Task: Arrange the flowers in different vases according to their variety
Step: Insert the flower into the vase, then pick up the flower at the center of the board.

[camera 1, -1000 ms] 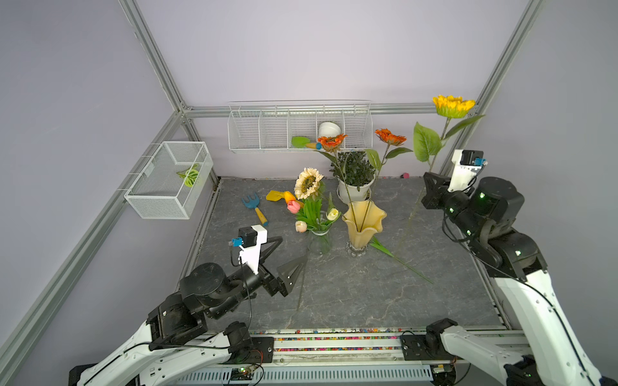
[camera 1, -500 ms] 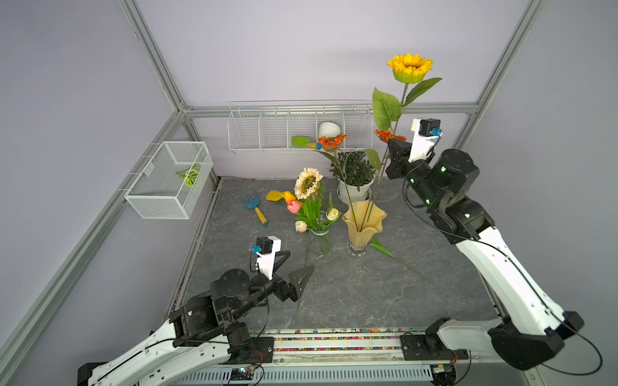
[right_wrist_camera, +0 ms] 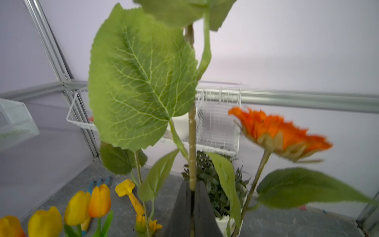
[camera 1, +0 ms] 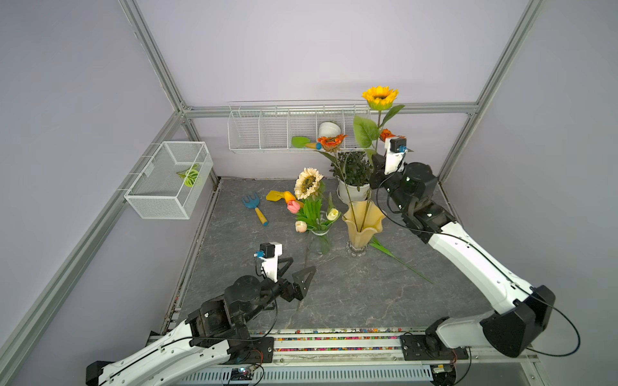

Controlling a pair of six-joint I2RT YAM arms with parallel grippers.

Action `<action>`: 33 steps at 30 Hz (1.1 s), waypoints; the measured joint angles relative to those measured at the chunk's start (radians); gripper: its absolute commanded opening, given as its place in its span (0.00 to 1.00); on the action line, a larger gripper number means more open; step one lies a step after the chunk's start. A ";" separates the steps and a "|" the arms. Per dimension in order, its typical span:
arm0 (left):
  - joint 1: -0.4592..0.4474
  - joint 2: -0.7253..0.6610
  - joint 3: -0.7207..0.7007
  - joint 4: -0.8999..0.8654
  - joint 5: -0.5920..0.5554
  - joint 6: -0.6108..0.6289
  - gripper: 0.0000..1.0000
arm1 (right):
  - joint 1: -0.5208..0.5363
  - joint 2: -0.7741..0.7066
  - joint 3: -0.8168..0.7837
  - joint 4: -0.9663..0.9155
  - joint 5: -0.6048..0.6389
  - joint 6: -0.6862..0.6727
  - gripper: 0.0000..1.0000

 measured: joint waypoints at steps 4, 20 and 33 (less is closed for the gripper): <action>0.000 0.016 0.002 -0.022 -0.015 -0.030 1.00 | 0.000 -0.002 -0.091 0.002 0.008 0.016 0.43; 0.000 0.050 0.051 -0.179 -0.046 -0.162 1.00 | 0.012 -0.265 -0.183 -0.201 -0.037 0.051 0.69; 0.000 0.186 0.064 -0.380 0.045 -0.321 0.96 | 0.021 -0.555 -0.365 -0.547 -0.082 0.072 0.66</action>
